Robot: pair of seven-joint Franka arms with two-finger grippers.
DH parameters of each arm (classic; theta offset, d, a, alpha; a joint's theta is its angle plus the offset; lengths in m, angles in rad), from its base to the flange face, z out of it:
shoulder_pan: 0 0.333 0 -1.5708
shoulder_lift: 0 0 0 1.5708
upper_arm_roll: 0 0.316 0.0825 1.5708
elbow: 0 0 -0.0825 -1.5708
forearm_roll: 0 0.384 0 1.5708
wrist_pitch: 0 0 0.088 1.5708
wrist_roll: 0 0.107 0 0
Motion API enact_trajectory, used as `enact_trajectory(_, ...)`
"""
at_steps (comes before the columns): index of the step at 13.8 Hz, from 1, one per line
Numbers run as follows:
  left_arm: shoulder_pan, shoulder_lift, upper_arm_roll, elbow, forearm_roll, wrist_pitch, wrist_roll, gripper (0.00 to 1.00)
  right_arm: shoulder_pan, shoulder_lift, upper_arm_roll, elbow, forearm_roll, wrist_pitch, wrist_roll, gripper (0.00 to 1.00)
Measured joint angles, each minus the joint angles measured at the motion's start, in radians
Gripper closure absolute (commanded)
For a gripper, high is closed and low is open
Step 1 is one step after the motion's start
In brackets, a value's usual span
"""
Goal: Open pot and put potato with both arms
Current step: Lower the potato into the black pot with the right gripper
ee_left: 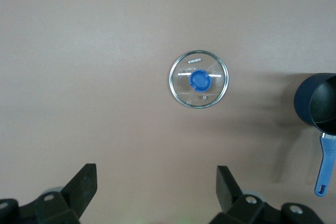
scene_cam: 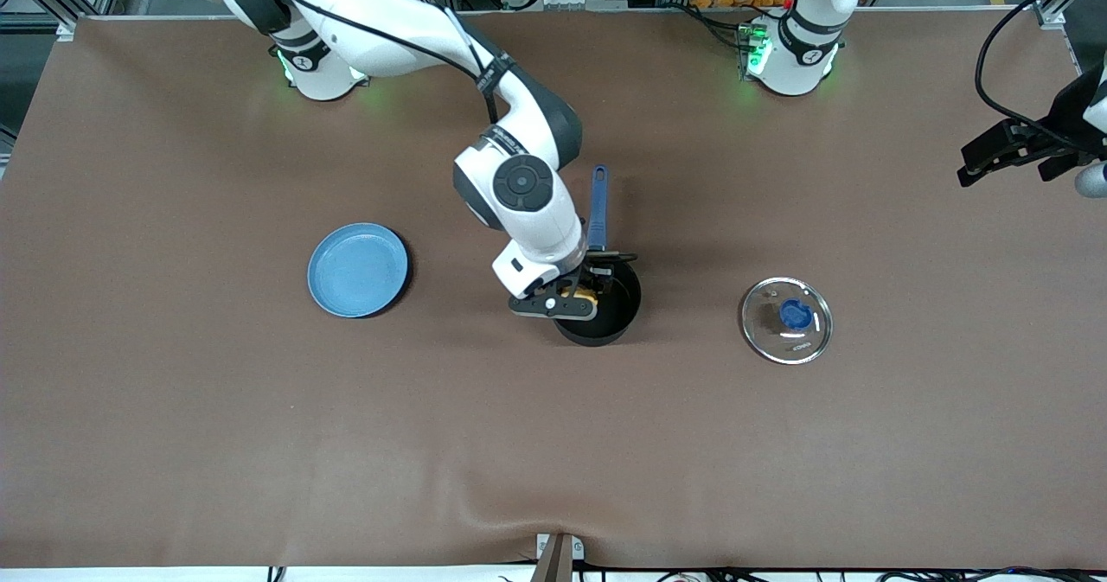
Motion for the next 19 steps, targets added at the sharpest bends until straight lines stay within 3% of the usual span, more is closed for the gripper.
enact_trajectory(2, -0.062, -0.002, 0.055, 0.0, 0.0, -0.001, 0.003, 0.0, 0.016, 0.035, 0.0, 0.006, 0.0, 0.002, 0.0, 1.0)
enact_trajectory(13, -0.08, -0.004, 0.046, -0.084, -0.015, 0.061, 0.026, 0.0, 0.066, 0.126, 0.0, 0.018, -0.001, 0.094, 0.024, 1.0)
enact_trajectory(14, -0.08, -0.004, 0.041, -0.086, -0.016, 0.065, 0.026, 0.0, 0.068, 0.131, 0.0, 0.019, -0.001, 0.103, 0.024, 0.76)
enact_trajectory(15, -0.074, -0.004, 0.031, -0.088, -0.016, 0.066, 0.026, 0.0, 0.07, 0.133, -0.002, 0.019, -0.002, 0.107, 0.024, 0.43)
enact_trajectory(16, -0.061, -0.004, 0.016, -0.089, -0.016, 0.066, 0.026, 0.0, 0.071, 0.133, -0.002, 0.019, -0.002, 0.107, 0.024, 0.0)
enact_trajectory(19, -0.04, -0.004, -0.006, -0.09, -0.016, 0.067, 0.026, 0.0, 0.073, 0.133, -0.003, 0.019, -0.014, 0.107, 0.024, 0.0)
